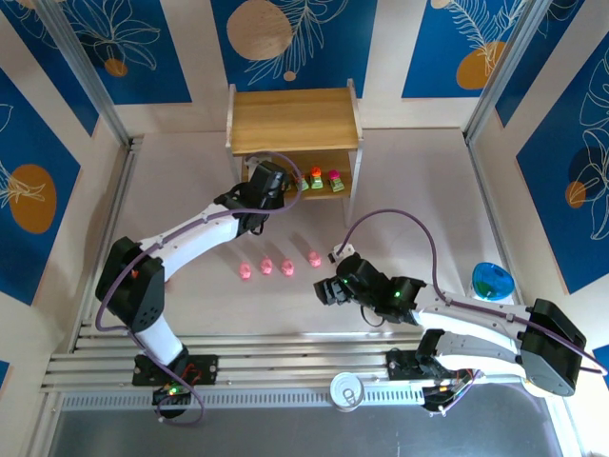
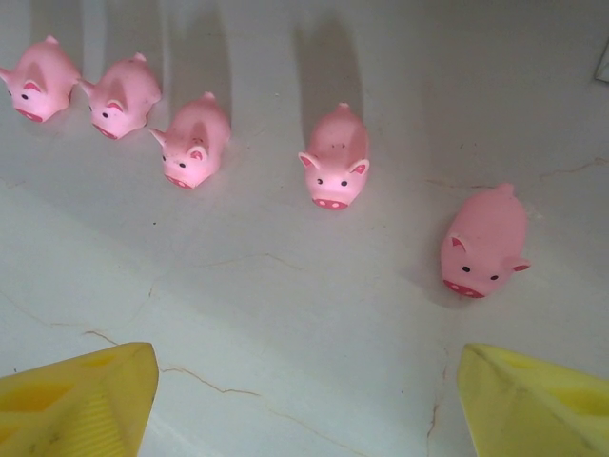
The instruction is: Place and organize the plastic toys onto the shelf
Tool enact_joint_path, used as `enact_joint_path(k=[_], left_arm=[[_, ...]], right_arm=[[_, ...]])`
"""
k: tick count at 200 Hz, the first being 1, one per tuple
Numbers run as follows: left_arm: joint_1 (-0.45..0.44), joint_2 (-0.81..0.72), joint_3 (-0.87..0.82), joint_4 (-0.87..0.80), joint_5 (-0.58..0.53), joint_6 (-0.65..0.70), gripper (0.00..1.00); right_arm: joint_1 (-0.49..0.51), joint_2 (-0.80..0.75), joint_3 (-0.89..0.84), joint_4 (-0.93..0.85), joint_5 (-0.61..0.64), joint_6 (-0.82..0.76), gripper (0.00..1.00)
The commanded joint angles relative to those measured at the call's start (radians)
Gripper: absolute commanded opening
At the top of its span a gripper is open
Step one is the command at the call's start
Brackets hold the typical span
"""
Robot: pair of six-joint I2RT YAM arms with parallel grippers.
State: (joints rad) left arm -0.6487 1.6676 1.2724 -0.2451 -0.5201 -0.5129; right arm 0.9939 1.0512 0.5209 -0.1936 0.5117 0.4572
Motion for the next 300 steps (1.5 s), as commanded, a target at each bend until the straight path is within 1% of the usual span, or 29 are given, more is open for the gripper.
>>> enact_joint_path(k=[1,11,24,104,150,190,232,265,300], left_arm=[[-0.003,0.001,0.009,-0.011,-0.003,0.029,0.48],[-0.011,-0.006,0.009,-0.01,-0.011,0.035,0.51],[-0.018,-0.014,0.01,-0.013,-0.02,0.04,0.52],[-0.09,-0.111,-0.02,-0.033,-0.102,0.038,0.55],[-0.13,-0.159,-0.046,-0.046,-0.122,0.029,0.56],[-0.176,-0.231,-0.11,-0.054,-0.136,0.021,0.57],[-0.2,-0.314,-0.187,-0.078,-0.093,0.013,0.59],[-0.235,-0.386,-0.253,-0.095,-0.049,0.042,0.61],[-0.243,-0.5,-0.353,-0.098,-0.033,0.085,0.64]], right_arm=[[-0.006,0.001,0.015,0.008,-0.022,0.002,0.83],[-0.006,0.0,0.016,0.009,-0.024,0.001,0.84],[-0.006,-0.002,0.014,0.008,-0.024,0.002,0.84],[-0.006,-0.017,0.009,0.008,-0.022,0.004,0.84],[-0.006,-0.03,0.003,0.008,-0.008,0.008,0.84],[-0.007,-0.041,-0.004,0.002,0.019,0.014,0.82],[-0.014,-0.047,-0.008,-0.006,0.031,0.022,0.82],[-0.026,-0.06,-0.012,-0.022,0.052,0.045,0.83],[-0.052,-0.06,-0.001,-0.065,0.082,0.093,0.82]])
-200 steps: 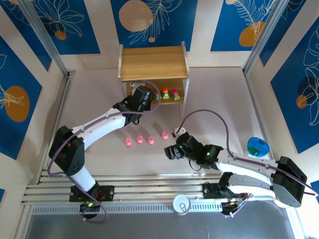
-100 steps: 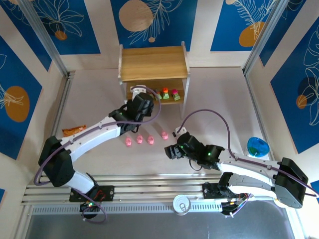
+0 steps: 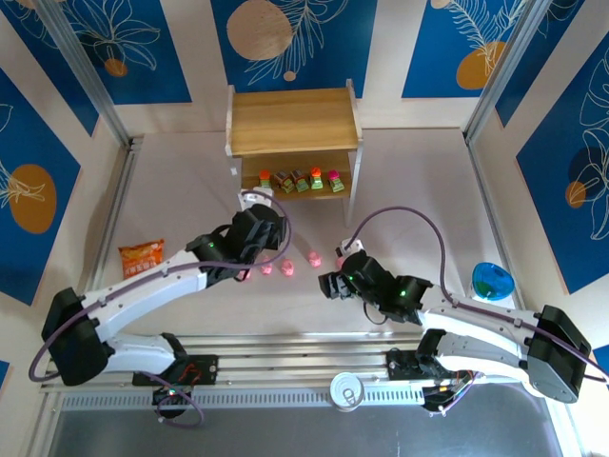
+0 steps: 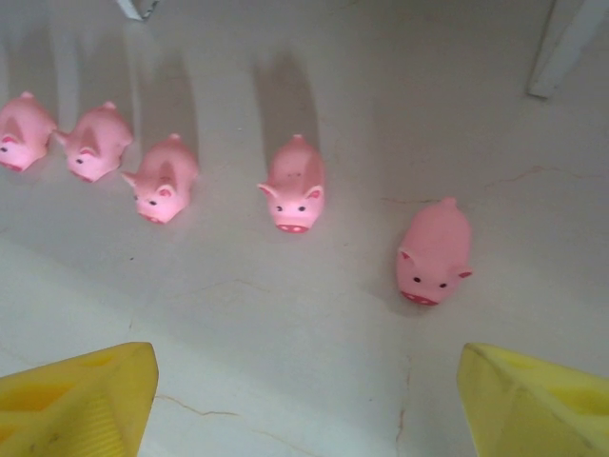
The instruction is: Place and organize the plastic toys onto the shelf
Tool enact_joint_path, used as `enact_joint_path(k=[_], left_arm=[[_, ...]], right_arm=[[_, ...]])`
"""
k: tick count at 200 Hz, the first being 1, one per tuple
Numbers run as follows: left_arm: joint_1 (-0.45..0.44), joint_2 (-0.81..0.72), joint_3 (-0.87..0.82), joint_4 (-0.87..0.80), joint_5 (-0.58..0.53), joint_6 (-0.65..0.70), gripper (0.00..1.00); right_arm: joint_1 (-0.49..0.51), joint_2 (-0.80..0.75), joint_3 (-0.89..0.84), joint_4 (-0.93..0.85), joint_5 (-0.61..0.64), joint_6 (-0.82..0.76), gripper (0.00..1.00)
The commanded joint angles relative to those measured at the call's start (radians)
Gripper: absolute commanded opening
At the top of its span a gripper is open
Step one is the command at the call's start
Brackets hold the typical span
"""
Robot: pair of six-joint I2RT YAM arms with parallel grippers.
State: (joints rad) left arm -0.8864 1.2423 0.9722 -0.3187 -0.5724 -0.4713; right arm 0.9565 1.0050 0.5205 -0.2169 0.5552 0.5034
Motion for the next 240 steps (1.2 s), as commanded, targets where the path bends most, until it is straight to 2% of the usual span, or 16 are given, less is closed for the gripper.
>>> enact_joint_path(k=[1,56,136,188,213,240], left_arm=[[-0.006,-0.076,-0.056,-0.024,0.018,0.045,0.64],[-0.005,-0.226,-0.229,-0.014,-0.007,0.08,0.7],[0.01,-0.33,-0.525,0.211,-0.057,0.106,0.85],[0.096,-0.329,-0.606,0.329,0.001,0.141,0.9],[0.143,-0.334,-0.59,0.316,0.01,0.168,0.93],[0.211,-0.342,-0.58,0.338,0.1,0.199,0.94]], right_arm=[[-0.015,-0.014,-0.002,-0.043,0.039,0.047,0.82],[-0.033,-0.026,0.007,-0.116,0.113,0.123,0.79],[-0.041,0.044,-0.005,-0.086,0.13,0.176,0.76],[-0.05,0.149,0.018,-0.022,0.13,0.179,0.71],[-0.052,0.192,0.028,0.004,0.13,0.18,0.71],[-0.055,0.237,0.039,0.036,0.124,0.177,0.7]])
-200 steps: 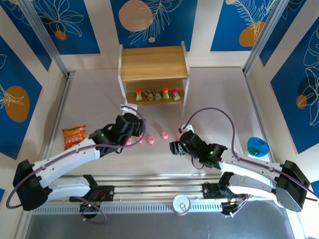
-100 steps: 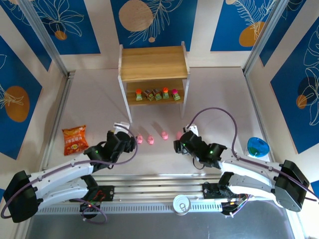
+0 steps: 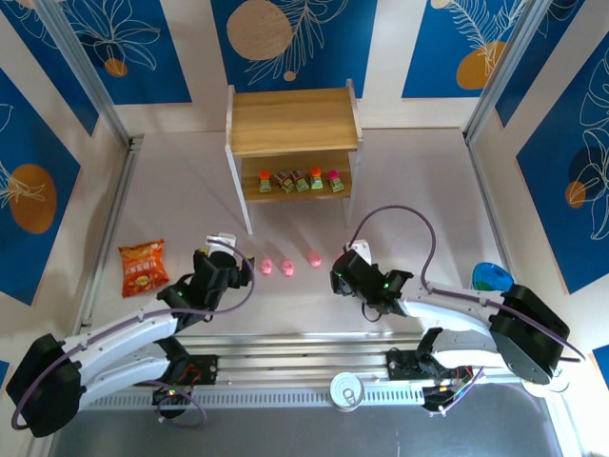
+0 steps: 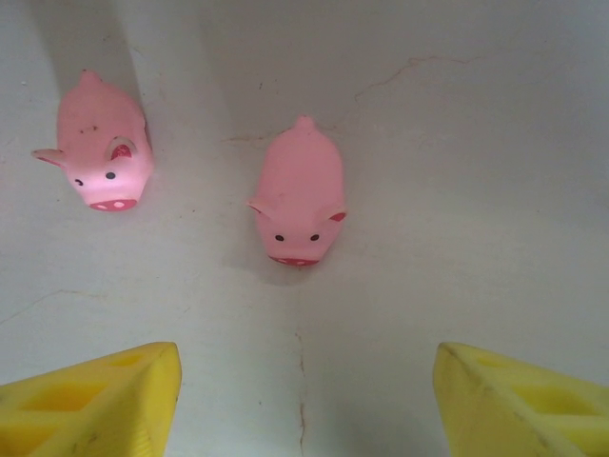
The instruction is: Place and organize the plastic toys onto the shelf
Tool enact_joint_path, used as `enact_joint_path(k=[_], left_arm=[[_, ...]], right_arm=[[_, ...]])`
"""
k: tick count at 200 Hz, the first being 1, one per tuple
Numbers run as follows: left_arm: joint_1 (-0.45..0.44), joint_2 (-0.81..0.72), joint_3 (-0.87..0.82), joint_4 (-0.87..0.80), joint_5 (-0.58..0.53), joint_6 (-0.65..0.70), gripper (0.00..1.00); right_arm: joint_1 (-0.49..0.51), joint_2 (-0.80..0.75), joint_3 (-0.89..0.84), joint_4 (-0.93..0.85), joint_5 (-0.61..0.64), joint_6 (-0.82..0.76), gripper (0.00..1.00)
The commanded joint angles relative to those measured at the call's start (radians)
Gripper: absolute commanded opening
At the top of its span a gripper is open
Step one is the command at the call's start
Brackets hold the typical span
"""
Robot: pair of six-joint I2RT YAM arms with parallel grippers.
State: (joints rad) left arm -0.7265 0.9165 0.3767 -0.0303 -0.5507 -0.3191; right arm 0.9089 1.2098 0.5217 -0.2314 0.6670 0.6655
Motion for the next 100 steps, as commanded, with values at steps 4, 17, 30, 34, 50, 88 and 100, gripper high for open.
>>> enact_joint_path(k=[4,17,30,34,50,88,100], left_arm=[[0.06,-0.012,0.015,0.053,0.086,0.046,0.94],[0.079,-0.007,-0.002,0.08,0.123,0.034,0.94],[0.097,-0.005,-0.023,0.106,0.153,0.015,0.95],[0.105,-0.007,-0.016,0.091,0.165,0.01,0.95],[0.111,-0.035,-0.022,0.086,0.165,0.02,0.95],[0.12,-0.087,-0.035,0.061,0.16,0.022,0.95],[0.123,-0.094,-0.04,0.062,0.159,0.022,0.95]], right_arm=[[-0.008,0.038,0.043,0.054,0.012,0.014,0.71],[-0.011,0.068,0.06,0.059,0.012,0.01,0.7],[-0.015,0.093,0.073,0.066,0.016,0.004,0.69],[-0.017,0.1,0.077,0.069,0.016,0.003,0.69],[-0.027,0.118,0.079,0.09,0.013,0.001,0.69],[-0.059,0.156,0.079,0.126,0.009,-0.006,0.67],[-0.067,0.164,0.076,0.143,0.004,-0.011,0.67]])
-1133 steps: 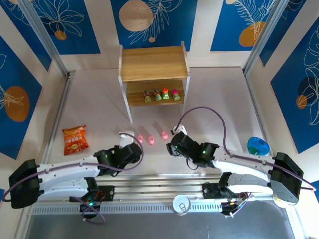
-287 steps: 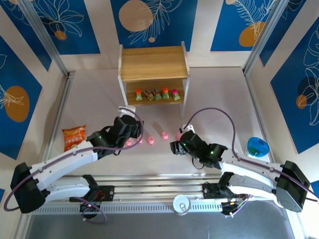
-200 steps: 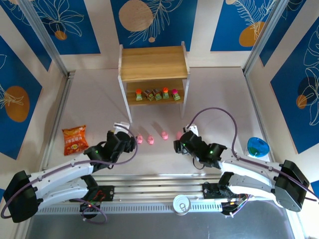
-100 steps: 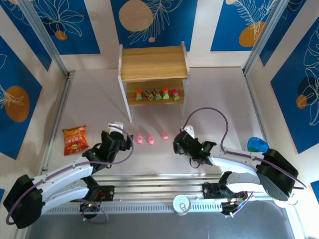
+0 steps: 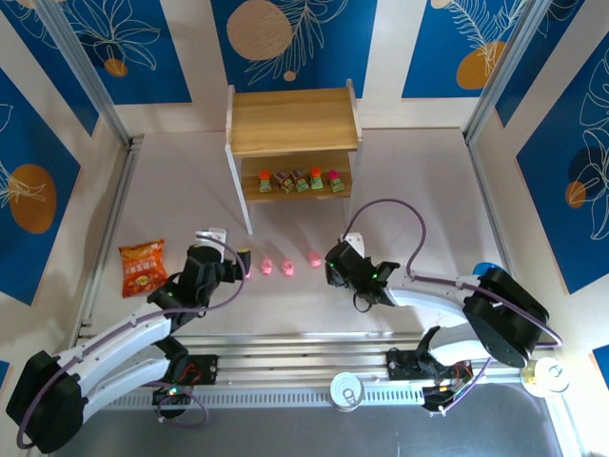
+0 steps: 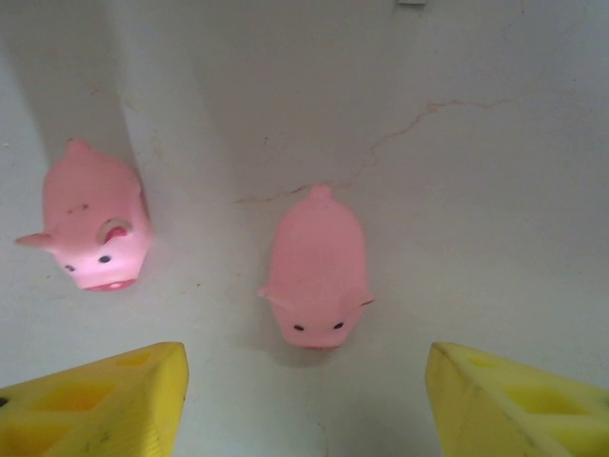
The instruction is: Place and organize the plastic toys onto the shelf
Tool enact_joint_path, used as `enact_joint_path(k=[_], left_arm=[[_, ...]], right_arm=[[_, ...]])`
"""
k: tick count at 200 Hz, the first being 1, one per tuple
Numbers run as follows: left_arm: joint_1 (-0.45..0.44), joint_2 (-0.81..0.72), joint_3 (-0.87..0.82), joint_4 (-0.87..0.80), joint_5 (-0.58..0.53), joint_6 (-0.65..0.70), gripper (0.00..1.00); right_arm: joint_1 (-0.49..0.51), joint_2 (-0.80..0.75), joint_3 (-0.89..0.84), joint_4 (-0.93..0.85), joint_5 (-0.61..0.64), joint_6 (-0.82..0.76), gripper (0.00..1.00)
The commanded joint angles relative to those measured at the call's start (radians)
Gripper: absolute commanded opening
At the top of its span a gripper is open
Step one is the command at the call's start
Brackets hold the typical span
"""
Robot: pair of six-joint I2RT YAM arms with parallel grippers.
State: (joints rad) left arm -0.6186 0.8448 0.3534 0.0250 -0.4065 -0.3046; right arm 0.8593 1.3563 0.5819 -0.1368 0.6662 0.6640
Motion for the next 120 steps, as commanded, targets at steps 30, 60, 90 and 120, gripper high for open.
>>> enact_joint_path(k=[30,60,90,120], left_arm=[[0.02,-0.012,-0.015,0.006,0.017,0.004,0.95],[0.024,-0.006,-0.016,0.009,0.016,0.0,0.95],[0.029,0.0,-0.016,0.012,0.019,-0.003,0.96],[0.033,0.009,-0.016,0.018,0.025,-0.003,0.96]], right_arm=[[-0.031,0.051,0.026,0.074,0.001,-0.022,0.65],[-0.044,0.083,0.04,0.086,0.017,-0.024,0.64],[-0.061,0.109,0.048,0.105,0.01,-0.029,0.62],[-0.069,0.14,0.063,0.115,0.003,-0.036,0.57]])
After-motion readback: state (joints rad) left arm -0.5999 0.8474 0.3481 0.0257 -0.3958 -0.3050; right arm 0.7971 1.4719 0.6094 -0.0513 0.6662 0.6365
